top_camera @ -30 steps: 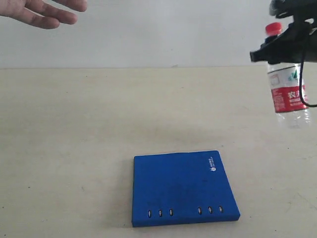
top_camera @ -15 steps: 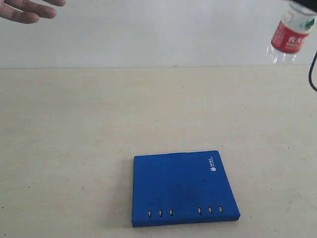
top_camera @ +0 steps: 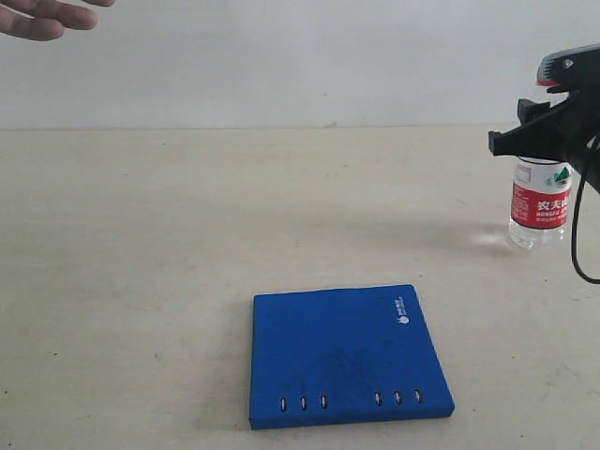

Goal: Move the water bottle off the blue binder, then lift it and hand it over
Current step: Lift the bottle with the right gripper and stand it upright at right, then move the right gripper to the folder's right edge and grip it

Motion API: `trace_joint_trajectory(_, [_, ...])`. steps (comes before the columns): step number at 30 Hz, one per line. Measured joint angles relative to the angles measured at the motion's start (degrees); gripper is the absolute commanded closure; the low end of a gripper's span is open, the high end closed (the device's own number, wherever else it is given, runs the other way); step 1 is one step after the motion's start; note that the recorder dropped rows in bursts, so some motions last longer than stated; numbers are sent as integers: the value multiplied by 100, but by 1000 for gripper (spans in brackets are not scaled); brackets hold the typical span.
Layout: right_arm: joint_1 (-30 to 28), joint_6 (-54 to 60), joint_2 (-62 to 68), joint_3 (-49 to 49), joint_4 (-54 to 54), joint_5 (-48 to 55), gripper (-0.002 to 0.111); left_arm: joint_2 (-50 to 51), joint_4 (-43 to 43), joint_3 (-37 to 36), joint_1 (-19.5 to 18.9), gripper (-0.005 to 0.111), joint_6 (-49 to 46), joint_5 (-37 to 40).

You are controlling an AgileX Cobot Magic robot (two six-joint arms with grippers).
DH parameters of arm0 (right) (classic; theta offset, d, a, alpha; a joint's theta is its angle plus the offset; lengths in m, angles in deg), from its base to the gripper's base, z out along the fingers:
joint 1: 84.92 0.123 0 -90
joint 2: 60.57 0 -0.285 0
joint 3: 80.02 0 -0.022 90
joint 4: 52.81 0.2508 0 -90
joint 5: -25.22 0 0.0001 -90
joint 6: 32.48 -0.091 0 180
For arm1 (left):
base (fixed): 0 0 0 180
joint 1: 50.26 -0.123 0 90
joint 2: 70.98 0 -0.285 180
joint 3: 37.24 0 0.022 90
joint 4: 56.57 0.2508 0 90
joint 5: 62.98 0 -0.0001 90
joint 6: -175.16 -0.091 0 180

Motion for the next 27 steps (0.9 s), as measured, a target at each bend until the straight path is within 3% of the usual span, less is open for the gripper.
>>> trace_joint_trajectory(4, [0,-12,8,0,0,-8,67,0,0,0,0,101,0,0])
trace_joint_trajectory(13, [0,-45,-35,12,0,-162,45,0,0,0,0,101,0,0])
trace_joint_trajectory(23, [0,122,-1402,23,-187,-725,43,0,0,0,0,101,0,0])
trace_joint_trajectory(27, [0,-322,-2346,23,-1175,-603,43,0,0,0,0,101,0,0])
